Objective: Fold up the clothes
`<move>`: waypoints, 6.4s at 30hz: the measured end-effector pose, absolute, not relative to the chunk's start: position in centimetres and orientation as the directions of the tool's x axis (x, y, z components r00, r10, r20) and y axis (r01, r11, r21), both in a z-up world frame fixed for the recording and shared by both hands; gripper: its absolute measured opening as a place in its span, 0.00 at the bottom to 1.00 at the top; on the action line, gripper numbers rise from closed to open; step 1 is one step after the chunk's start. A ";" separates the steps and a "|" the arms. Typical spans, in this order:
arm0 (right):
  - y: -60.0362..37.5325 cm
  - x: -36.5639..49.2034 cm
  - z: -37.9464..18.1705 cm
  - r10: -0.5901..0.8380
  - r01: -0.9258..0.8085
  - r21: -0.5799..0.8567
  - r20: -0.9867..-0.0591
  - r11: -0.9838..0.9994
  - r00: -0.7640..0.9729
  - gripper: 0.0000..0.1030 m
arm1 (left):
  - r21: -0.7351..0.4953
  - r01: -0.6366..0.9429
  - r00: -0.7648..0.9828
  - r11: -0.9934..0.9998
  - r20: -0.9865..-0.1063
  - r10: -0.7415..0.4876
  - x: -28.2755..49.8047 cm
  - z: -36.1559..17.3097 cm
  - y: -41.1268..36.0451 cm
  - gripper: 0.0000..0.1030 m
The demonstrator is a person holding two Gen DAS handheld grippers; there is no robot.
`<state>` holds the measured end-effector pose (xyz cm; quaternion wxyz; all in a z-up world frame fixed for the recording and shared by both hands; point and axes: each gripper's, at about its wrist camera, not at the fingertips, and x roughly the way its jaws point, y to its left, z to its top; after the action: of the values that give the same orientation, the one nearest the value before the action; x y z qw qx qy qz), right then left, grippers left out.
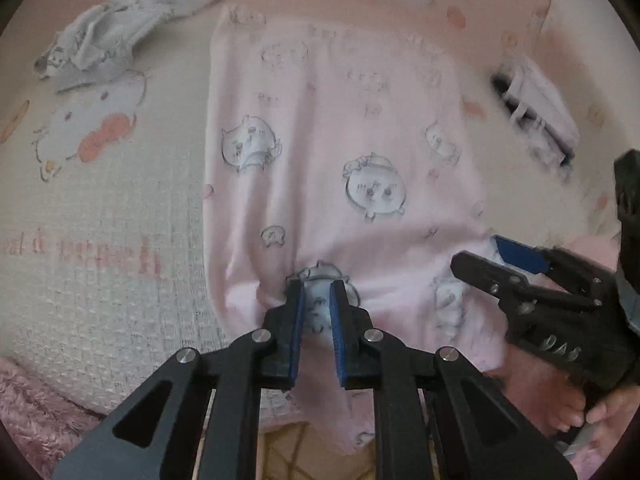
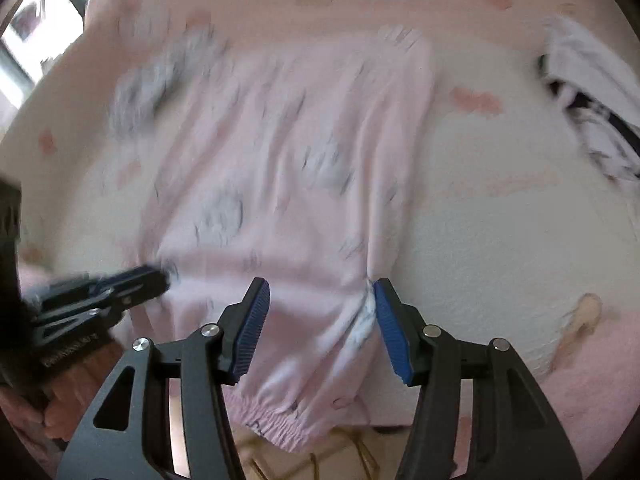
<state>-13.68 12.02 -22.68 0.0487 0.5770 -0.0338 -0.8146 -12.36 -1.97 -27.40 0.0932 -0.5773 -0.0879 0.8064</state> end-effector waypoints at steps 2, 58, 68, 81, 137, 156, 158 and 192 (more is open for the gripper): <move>11.9 -13.2 -22.9 -0.045 0.072 0.023 -0.946 -0.997 -0.322 0.54 | -0.241 -0.019 -0.316 -0.970 -0.919 0.234 -12.1 -27.2 -3.0 0.14; 17.9 -23.9 -23.2 -0.057 0.130 0.011 -0.934 -0.991 -0.353 0.66 | -0.017 -0.246 -0.392 -0.969 -0.913 0.116 -27.8 -28.0 -1.6 0.38; 22.8 -21.9 -21.1 -0.011 -0.059 0.036 -0.923 -0.998 -0.385 0.60 | -0.051 -0.157 -0.433 -0.986 -0.894 0.115 -25.7 -26.3 -4.6 0.44; 20.0 -15.9 -22.1 0.190 0.044 -0.215 -0.928 -0.976 -0.320 0.70 | -0.009 -0.149 -0.381 -0.989 -0.922 0.065 -23.6 -26.5 -3.8 0.43; 22.0 -24.7 -20.4 0.023 0.255 -0.143 -0.906 -0.956 -0.423 0.76 | -0.019 -0.345 -0.363 -0.938 -0.919 0.152 -32.1 -28.1 -3.2 0.75; 27.6 -29.7 -19.5 0.132 -0.029 -0.134 -0.867 -0.991 -0.481 0.76 | 0.018 -0.063 -0.490 -0.998 -0.872 0.016 -38.2 -26.8 -9.1 0.74; 26.6 -29.2 -19.1 0.120 -0.017 -0.127 -0.869 -0.992 -0.479 0.74 | -0.063 -0.081 -0.495 -0.995 -0.864 0.095 -37.8 -26.2 -8.6 0.74; 22.1 -2.2 -17.1 -0.075 -0.016 0.086 -0.933 -0.996 -0.352 0.71 | -0.126 0.069 -0.274 -0.990 -0.956 0.102 -13.0 -26.9 -6.7 0.76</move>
<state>-2.25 22.10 -17.06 0.0179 0.5689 -0.0399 -0.8212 -13.01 -6.69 -26.95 0.0104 -0.6022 -0.0711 0.7951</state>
